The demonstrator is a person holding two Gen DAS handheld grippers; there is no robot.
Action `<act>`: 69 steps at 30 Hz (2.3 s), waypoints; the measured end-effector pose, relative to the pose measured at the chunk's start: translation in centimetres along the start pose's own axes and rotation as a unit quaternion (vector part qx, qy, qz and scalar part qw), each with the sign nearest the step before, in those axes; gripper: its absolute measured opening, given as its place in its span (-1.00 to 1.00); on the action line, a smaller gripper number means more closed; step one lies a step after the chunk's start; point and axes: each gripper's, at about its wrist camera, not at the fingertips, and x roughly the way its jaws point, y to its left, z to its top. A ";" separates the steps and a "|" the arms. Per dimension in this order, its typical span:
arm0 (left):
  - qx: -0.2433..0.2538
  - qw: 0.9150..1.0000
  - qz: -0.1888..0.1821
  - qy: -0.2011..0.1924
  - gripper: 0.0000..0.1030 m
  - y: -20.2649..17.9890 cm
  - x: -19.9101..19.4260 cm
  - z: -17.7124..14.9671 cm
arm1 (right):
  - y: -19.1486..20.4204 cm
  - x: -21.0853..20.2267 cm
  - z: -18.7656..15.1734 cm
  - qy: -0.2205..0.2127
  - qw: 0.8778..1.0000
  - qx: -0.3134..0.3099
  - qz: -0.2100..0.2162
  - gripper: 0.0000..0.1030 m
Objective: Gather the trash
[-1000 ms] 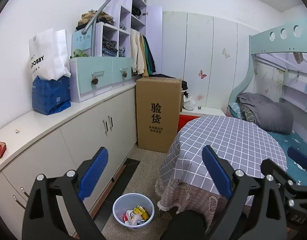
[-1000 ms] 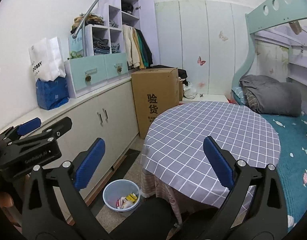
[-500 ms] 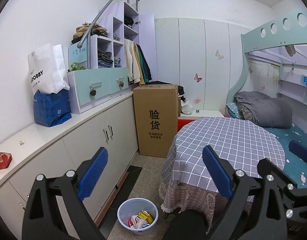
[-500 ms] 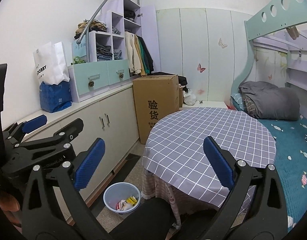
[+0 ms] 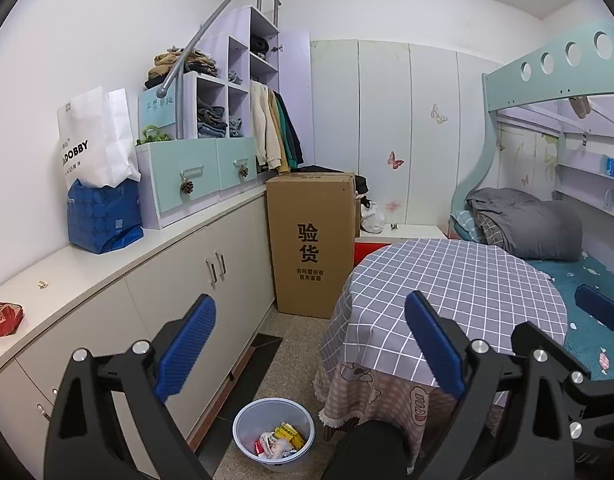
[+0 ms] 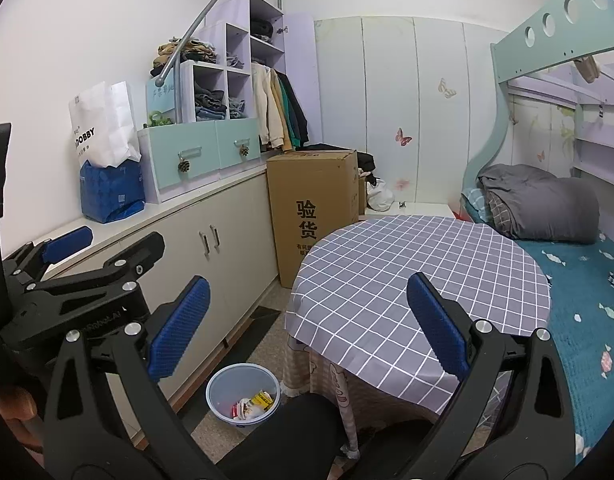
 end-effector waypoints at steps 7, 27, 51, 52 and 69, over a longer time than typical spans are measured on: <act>-0.001 1.000 0.002 -0.001 0.82 0.3 -0.1 0.0 | 0.1 -0.1 -0.1 -0.002 1.000 -0.002 -0.001 0.87; -0.002 1.000 0.008 -0.005 0.82 0.9 -0.4 0.3 | 0.1 -0.3 -0.3 -0.002 1.000 -0.002 0.001 0.87; 0.000 1.000 0.009 -0.004 0.82 1.0 -0.6 0.4 | 0.1 -0.6 -0.4 0.001 1.000 -0.001 0.003 0.88; 0.000 1.000 0.009 -0.005 0.82 1.0 -0.6 0.4 | 0.2 -0.6 -0.4 0.001 1.000 -0.001 0.003 0.88; 0.000 1.000 0.010 -0.004 0.82 1.3 -0.5 0.4 | 0.4 -0.6 -0.4 0.001 1.000 -0.001 0.003 0.88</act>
